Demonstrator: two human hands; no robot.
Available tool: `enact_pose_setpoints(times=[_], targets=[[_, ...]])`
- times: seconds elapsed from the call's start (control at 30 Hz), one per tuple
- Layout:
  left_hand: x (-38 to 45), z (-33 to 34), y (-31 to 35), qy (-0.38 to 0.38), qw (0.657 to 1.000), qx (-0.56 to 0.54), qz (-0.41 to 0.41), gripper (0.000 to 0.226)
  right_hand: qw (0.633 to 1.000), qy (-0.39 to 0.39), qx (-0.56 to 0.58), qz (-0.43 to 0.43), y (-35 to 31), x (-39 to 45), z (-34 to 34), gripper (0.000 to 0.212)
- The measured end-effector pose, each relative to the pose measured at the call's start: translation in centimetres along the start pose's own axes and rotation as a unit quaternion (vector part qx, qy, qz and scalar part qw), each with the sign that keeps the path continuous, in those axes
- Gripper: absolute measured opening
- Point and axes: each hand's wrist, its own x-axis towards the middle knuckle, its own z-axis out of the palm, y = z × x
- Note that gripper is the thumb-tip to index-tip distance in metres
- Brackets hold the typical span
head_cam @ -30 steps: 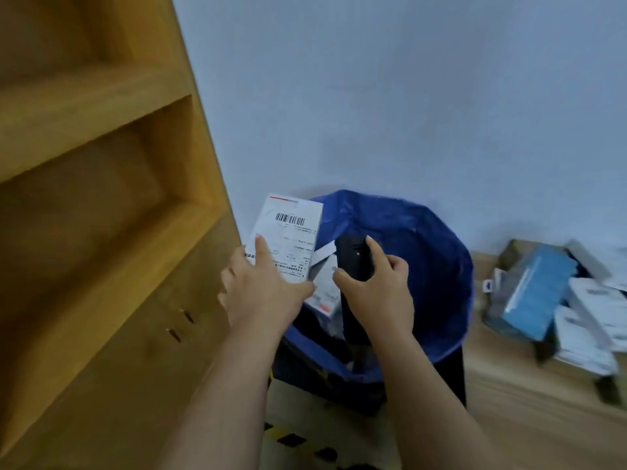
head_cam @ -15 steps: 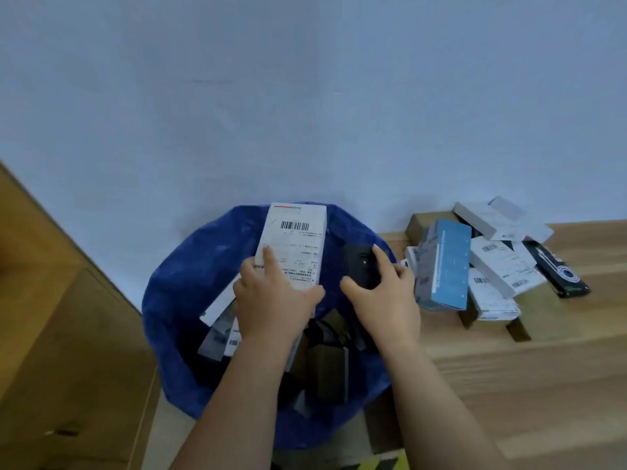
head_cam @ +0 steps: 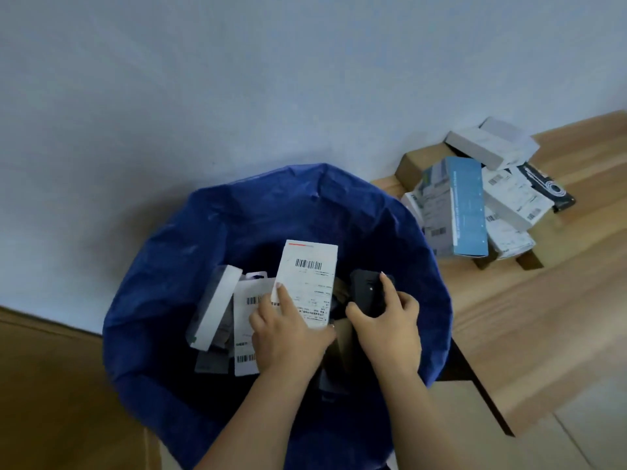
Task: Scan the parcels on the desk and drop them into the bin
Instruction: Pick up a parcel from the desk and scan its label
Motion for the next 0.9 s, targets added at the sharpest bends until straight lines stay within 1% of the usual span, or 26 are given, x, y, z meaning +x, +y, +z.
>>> enact_pose_setpoints(times=[0.1, 0.33, 0.4, 0.53, 0.7, 0.83, 0.9], targets=[[1.3, 2.5, -0.6, -0.014, 1.000, 0.016, 0.012, 0.118, 1.000, -0.003, -0.014, 0.027, 1.4, 1.5, 1.8, 0.079], [3.7, 7.5, -2.2, 0.007, 0.998, 0.060, 0.029, 0.117, 0.996, -0.027, -0.022, 0.084, 4.4, 4.7, 5.8, 0.080], [4.4, 8.5, -2.4, 0.015, 0.997, 0.069, 0.040, 0.116, 0.996, -0.033, -0.017, 0.087, 5.0, 5.2, 6.9, 0.080], [5.7, 10.1, -2.7, 0.006, 0.998, 0.055, 0.036, 0.115, 0.995, -0.049, -0.016, 0.090, 6.2, 5.3, 8.7, 0.083], [6.9, 11.8, -3.0, -0.001, 0.996, 0.071, 0.044, 0.114, 0.994, -0.052, -0.022, 0.097, 7.1, 5.3, 9.7, 0.084], [6.8, 11.9, -3.9, -0.024, 0.994, 0.094, 0.052, 0.106, 0.994, -0.046, -0.031, 0.092, 7.4, 5.4, 9.6, 0.083], [6.7, 11.1, -4.3, -0.021, 0.993, 0.101, 0.062, 0.099, 0.995, -0.043, -0.029, 0.088, 7.2, 5.2, 9.2, 0.083]])
